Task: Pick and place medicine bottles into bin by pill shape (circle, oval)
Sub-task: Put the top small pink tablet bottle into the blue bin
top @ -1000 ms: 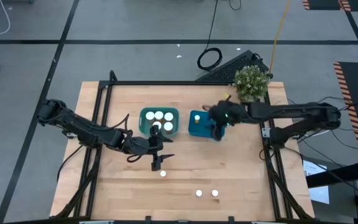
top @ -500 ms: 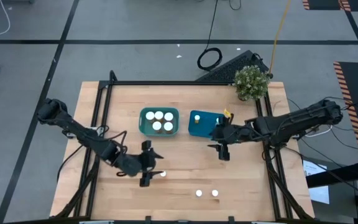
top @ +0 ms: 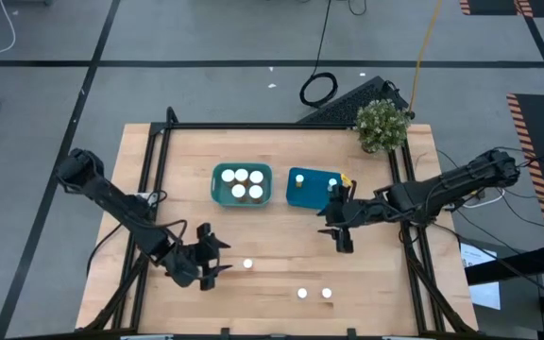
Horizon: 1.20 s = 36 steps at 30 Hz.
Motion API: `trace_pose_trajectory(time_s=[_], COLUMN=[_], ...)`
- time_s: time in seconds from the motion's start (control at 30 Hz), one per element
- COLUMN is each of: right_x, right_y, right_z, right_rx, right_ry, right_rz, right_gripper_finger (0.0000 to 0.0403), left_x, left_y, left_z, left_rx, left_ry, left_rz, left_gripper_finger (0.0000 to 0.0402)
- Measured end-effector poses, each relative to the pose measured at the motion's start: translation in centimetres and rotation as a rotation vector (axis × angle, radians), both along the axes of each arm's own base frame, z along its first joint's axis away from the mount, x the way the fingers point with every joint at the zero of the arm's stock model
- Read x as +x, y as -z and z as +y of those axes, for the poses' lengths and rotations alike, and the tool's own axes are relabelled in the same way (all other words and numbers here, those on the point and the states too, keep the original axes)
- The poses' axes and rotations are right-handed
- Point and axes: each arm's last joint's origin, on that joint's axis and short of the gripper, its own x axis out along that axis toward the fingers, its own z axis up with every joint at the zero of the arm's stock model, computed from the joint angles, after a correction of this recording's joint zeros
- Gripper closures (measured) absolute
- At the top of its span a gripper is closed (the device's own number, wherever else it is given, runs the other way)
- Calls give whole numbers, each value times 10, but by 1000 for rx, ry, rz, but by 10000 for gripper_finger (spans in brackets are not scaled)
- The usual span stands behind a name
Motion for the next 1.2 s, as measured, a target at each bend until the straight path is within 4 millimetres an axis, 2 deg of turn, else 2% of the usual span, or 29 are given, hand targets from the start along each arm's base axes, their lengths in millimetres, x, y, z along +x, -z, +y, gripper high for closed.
trace_pose_trajectory(time_s=[0.23,0.53,0.8,1.2], right_x=[0,0,2,4], right_y=[0,0,-2,-5], right_z=[0,0,0,1], right_rx=[-1,-10,-24,-46], right_ry=[0,-9,-27,-58], right_rz=[0,-1,-23,-66], right_gripper_finger=[190,190,190,190], left_x=[-3,10,22,32], left_y=[30,65,98,100], left_z=[-2,-17,-15,-8], left_rx=[-19,51,56,38], left_ry=[23,91,54,51], left_rz=[-73,-88,-72,-78], left_gripper_finger=[128,128,128,129])
